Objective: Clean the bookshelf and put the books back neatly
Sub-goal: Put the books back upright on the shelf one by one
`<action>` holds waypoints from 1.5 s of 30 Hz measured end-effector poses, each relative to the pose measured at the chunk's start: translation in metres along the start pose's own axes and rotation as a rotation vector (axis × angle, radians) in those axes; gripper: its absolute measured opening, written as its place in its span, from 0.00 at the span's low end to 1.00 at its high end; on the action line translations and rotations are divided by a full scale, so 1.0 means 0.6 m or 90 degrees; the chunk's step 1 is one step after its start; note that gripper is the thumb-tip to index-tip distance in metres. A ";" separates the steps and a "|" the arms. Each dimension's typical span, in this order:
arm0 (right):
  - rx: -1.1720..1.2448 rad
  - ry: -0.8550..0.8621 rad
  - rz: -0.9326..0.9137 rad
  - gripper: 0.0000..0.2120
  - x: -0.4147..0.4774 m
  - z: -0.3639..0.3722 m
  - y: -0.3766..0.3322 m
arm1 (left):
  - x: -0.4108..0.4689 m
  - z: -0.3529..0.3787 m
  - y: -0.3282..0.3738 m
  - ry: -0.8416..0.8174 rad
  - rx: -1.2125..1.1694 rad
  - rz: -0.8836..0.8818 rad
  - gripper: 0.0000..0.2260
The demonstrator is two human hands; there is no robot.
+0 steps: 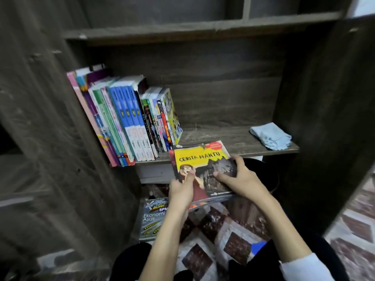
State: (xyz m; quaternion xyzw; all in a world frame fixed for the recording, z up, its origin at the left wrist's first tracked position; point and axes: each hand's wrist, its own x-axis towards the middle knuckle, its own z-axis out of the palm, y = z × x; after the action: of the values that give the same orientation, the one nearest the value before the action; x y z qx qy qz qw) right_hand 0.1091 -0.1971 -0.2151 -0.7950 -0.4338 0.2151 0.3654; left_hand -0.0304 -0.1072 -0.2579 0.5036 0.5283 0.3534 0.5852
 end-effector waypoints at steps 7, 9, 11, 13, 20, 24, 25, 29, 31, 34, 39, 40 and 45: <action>-0.365 0.133 -0.327 0.38 0.009 -0.033 -0.015 | 0.024 0.018 0.123 0.072 0.062 0.159 0.27; -0.471 0.207 -0.395 0.42 0.028 -0.020 -0.013 | 0.034 0.027 0.154 0.085 0.110 0.177 0.27; -0.472 0.255 -0.431 0.40 0.052 0.000 -0.009 | 0.036 0.038 0.180 0.089 0.150 0.197 0.27; -0.386 0.277 -0.396 0.43 0.075 0.010 -0.016 | 0.039 0.053 0.197 0.081 0.187 0.203 0.27; -0.231 0.341 -0.371 0.35 0.154 0.038 0.000 | 0.084 0.089 0.228 -0.079 0.100 0.166 0.26; 0.178 0.346 -0.167 0.23 0.188 0.054 -0.004 | 0.117 0.104 0.202 -0.122 0.023 0.089 0.18; 0.277 0.368 -0.108 0.16 0.199 0.057 -0.004 | 0.131 0.110 0.185 -0.096 0.041 0.082 0.15; 0.604 0.390 0.072 0.05 0.239 0.056 -0.002 | 0.174 0.128 0.121 -0.083 0.044 -0.027 0.12; 0.684 0.397 0.145 0.07 0.261 0.062 0.013 | 0.193 0.145 0.098 -0.104 0.038 -0.068 0.08; 0.742 0.400 0.221 0.12 0.275 0.072 0.023 | 0.216 0.163 0.092 -0.082 0.070 -0.030 0.08; 0.471 0.405 0.284 0.26 0.266 0.067 0.031 | 0.235 0.194 0.082 -0.105 0.169 0.028 0.13; 0.395 0.387 0.299 0.30 0.262 0.065 0.031 | 0.237 0.197 0.077 -0.088 0.184 0.037 0.13; 0.167 0.332 0.342 0.53 0.259 0.061 0.054 | 0.241 0.205 0.079 -0.030 0.267 0.038 0.09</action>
State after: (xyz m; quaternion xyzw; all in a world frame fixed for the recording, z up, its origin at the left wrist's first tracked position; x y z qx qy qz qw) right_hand 0.1850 -0.0628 -0.2675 -0.8548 -0.0721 0.1473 0.4923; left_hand 0.1231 0.0147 -0.2583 0.6379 0.5611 0.2408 0.4693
